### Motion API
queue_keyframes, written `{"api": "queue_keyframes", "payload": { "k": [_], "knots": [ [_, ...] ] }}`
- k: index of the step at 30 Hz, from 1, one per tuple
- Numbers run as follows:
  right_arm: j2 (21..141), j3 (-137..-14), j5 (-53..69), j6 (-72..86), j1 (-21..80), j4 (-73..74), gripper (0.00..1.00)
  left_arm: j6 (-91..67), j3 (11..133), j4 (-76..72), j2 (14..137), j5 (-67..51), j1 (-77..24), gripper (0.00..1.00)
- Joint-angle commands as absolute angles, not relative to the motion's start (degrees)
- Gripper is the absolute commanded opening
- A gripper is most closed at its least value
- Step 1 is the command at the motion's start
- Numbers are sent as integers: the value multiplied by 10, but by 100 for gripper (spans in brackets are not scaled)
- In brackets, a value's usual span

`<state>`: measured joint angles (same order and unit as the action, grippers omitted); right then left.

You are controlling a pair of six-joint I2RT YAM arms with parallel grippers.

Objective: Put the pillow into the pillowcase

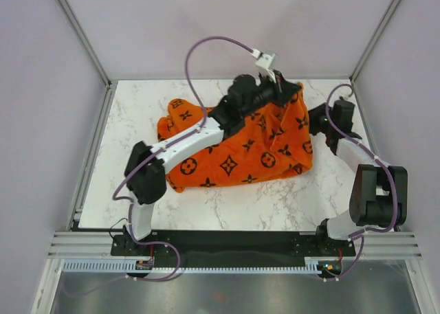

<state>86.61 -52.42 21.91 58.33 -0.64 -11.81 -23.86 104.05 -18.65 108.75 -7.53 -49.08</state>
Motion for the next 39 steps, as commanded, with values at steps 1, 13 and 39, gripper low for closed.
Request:
{"api": "queue_keyframes", "payload": {
  "k": [1,13,39],
  "knots": [
    [788,-537,219,522,-93,-81,38,-257,1077,-272,1125,-61,-529,2],
    [695,-763,-83,341,-170,278,98,-313,1194,-278,1268,-58,-566,2],
    [693,-807,31,259,-182,301,98,-215,1180,-180,1215,-18,-606,100]
  ]
}}
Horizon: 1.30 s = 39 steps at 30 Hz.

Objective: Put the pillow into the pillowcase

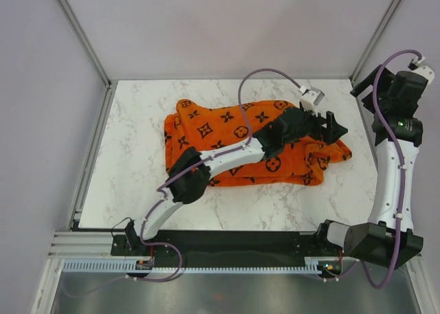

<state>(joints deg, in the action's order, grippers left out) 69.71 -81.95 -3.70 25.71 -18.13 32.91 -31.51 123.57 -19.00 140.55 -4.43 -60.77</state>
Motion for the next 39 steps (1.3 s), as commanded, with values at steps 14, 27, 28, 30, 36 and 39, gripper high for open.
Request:
{"api": "queue_keyframes", "payload": {
  "k": [14,27,28,30,36,39],
  "knots": [
    [670,-600,144,334,14,221,87,-298,694,114,666,142,-482,100],
    [619,-421,-107,365,34,288,58,-309,460,203,449,143,-397,100],
    [627,-420,-110,366,34,295,54,-311,455,205,447,142,-394,100],
    [628,-416,-133,375,33,305,34,-316,447,211,446,137,-393,100],
    [608,-396,-134,387,-30,310,0,-361,408,227,432,159,-388,100],
    [590,-398,-149,372,-104,321,0,-383,382,227,411,180,-384,100]
  ]
}}
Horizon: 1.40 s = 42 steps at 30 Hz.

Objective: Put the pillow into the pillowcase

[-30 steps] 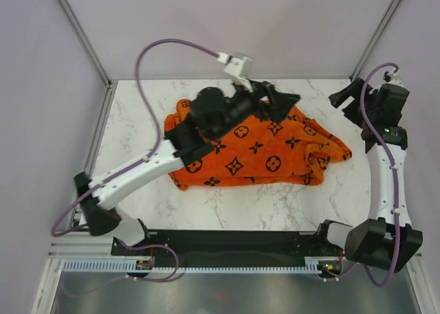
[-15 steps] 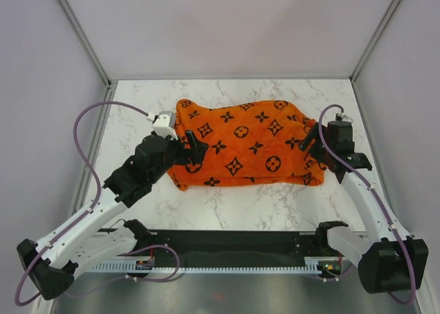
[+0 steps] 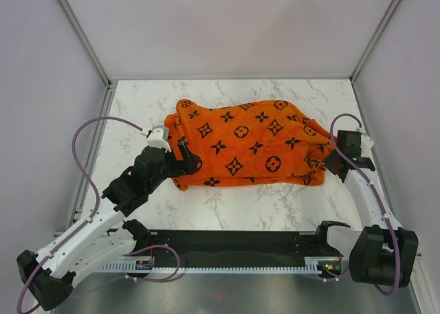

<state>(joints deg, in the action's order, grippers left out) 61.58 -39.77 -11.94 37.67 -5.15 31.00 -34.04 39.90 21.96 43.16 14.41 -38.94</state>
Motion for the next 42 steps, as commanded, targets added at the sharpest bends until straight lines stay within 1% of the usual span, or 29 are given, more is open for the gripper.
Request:
{"api": "queue_keyframes", "payload": {
  "k": [1,2,5,6,7,8,9,10,11,12,17,21,25,27,29,30,32,33,35,38,39,40,41,42],
  "knots": [
    [585,-402,-188,367,-121,323,0,-388,377,227,403,184,-381,100],
    [579,-404,-207,367,-150,327,0,-389,369,228,390,191,-379,100],
    [573,-415,-257,383,-182,327,0,-392,361,233,372,198,-369,100],
    [576,-430,-254,382,-183,326,3,-392,360,236,368,198,-367,100],
    [578,-438,-206,371,-182,320,10,-393,360,237,367,197,-364,100],
    [583,-444,-172,354,-182,289,61,-392,360,239,364,192,-363,100],
    [596,-452,-143,344,-181,275,87,-392,360,240,362,188,-363,100],
    [605,-473,-122,334,-171,264,94,-394,360,241,359,186,-363,100],
    [626,-485,-100,315,-159,245,96,-394,361,242,359,183,-363,100],
    [639,-514,-110,309,-147,245,96,-393,362,243,358,184,-363,100],
    [722,-569,-97,236,-79,216,91,-388,371,247,360,187,-363,100],
    [812,-606,-85,214,-44,211,93,-380,380,246,365,186,-363,100],
    [872,-631,-83,213,-24,193,92,-374,384,244,367,192,-363,100],
    [909,-653,-97,214,-21,192,92,-374,384,244,366,194,-363,100],
    [947,-678,-110,214,-21,192,89,-374,383,243,367,197,-363,100],
    [960,-687,-128,216,-21,192,86,-376,381,244,365,199,-363,100],
    [995,-717,-162,227,-21,193,85,-377,380,244,365,200,-363,100],
    [1006,-728,-175,230,-22,192,81,-379,379,243,365,203,-363,100],
    [1039,-765,-217,239,-24,194,79,-380,377,241,366,207,-363,100],
    [1091,-822,-218,253,-46,201,68,-380,374,239,370,220,-363,100],
    [1103,-835,-208,257,-63,206,49,-381,372,239,373,227,-362,100],
    [1125,-858,-193,261,-72,209,26,-381,369,238,374,230,-362,100],
    [1135,-873,-190,265,-78,219,0,-384,367,239,374,235,-362,100],
    [1144,-885,-188,271,-90,240,0,-387,360,238,371,239,-362,100]
  ]
}}
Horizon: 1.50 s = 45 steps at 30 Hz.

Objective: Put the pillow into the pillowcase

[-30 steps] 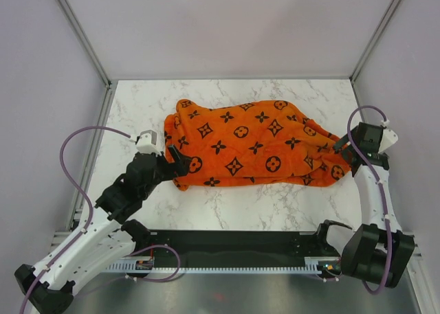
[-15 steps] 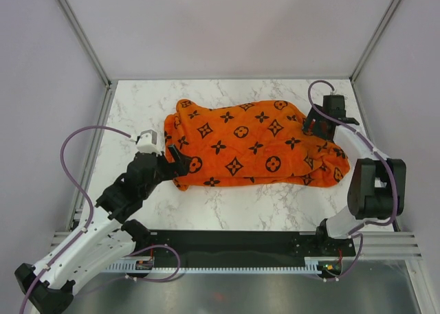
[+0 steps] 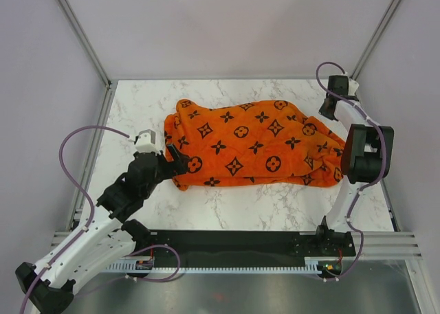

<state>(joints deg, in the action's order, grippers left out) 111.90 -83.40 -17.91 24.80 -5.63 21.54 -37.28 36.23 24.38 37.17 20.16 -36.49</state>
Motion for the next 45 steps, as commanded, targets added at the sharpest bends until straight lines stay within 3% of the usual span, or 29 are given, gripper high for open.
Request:
{"api": "queue_keyframes", "payload": {
  "k": [1,5,8,9,11,12,14,17,21,28,32,36,45],
  "knots": [
    [1145,-891,-193,272,-94,242,0,-389,357,239,370,249,-362,100],
    [1099,-877,-230,295,-112,241,0,-400,342,237,373,268,-348,100],
    [1036,-852,-165,288,-113,228,3,-405,335,230,381,255,-326,100],
    [996,-839,-95,275,-112,208,29,-406,334,227,388,244,-310,100],
    [960,-797,-28,271,-109,191,53,-407,336,224,391,236,-293,100],
    [942,-782,5,269,-100,179,71,-407,339,223,392,232,-288,100],
    [889,-739,39,265,-91,171,84,-400,343,224,378,229,-287,100],
    [788,-643,80,272,-84,122,92,-386,337,223,333,216,-288,100],
    [604,-521,94,301,-83,34,98,-370,323,228,260,201,-288,100],
    [466,-419,110,305,-84,52,98,-369,279,229,124,182,-288,100],
    [366,-356,59,294,-83,48,98,-366,245,227,45,183,-288,100],
    [341,-326,40,276,-83,59,98,-372,228,225,-14,179,-288,100],
    [366,-325,69,269,-84,62,98,-377,214,227,-11,171,-288,100]
  ]
}}
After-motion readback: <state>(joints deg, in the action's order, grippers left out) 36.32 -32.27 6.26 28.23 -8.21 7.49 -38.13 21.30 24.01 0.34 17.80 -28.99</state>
